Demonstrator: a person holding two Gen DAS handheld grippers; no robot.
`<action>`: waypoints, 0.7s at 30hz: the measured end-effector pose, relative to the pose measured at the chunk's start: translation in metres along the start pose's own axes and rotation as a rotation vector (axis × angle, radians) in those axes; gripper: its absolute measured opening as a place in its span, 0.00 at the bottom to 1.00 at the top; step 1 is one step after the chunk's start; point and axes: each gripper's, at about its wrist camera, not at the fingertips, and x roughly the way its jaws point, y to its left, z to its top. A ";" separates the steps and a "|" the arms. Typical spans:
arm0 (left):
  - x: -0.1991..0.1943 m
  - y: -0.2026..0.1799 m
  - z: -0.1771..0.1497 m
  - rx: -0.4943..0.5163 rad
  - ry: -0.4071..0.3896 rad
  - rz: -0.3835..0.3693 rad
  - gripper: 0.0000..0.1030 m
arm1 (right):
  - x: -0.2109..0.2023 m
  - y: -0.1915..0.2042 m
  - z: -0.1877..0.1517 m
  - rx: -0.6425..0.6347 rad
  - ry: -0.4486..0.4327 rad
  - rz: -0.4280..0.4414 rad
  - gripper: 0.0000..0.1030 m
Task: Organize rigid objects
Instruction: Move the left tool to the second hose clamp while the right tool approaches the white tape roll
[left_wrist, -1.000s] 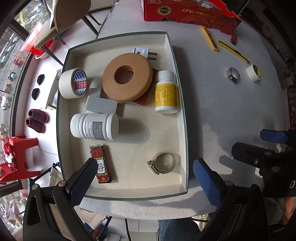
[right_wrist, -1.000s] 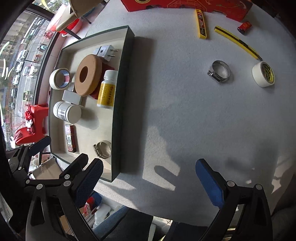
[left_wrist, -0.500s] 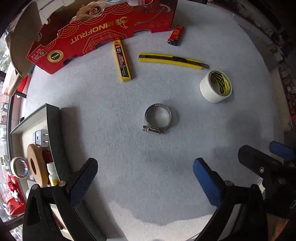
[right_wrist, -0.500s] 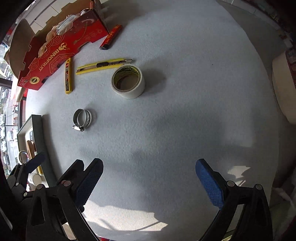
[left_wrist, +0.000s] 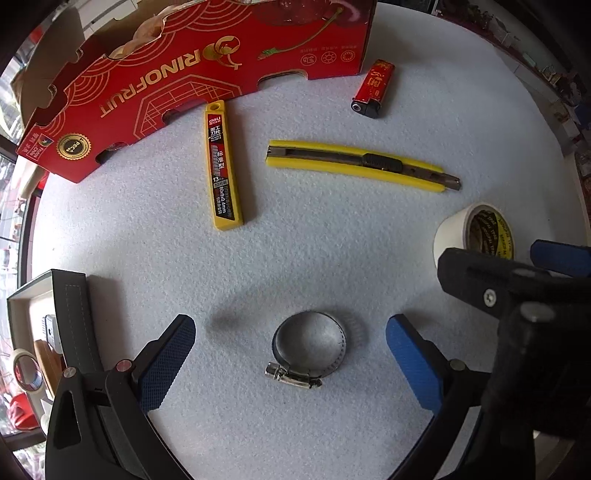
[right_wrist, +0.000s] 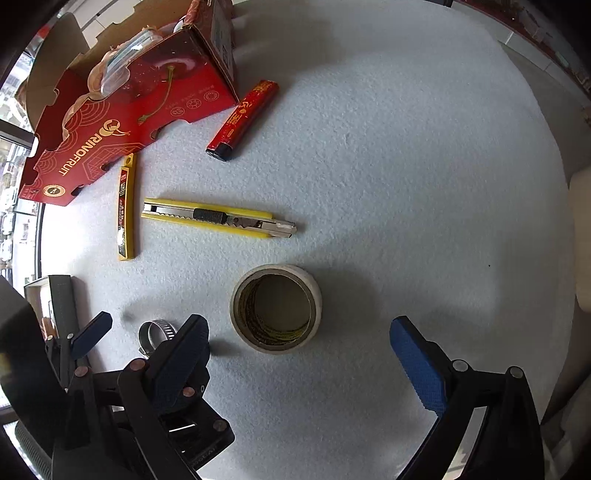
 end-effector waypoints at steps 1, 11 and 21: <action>0.002 0.002 0.001 -0.015 0.003 -0.019 1.00 | 0.003 0.004 0.002 -0.011 0.004 0.004 0.89; 0.009 0.005 0.007 -0.062 0.002 -0.040 0.99 | 0.008 0.020 0.001 -0.055 0.011 -0.056 0.49; -0.005 -0.020 -0.002 0.051 -0.020 -0.052 0.30 | -0.017 -0.064 -0.050 0.128 0.004 -0.025 0.49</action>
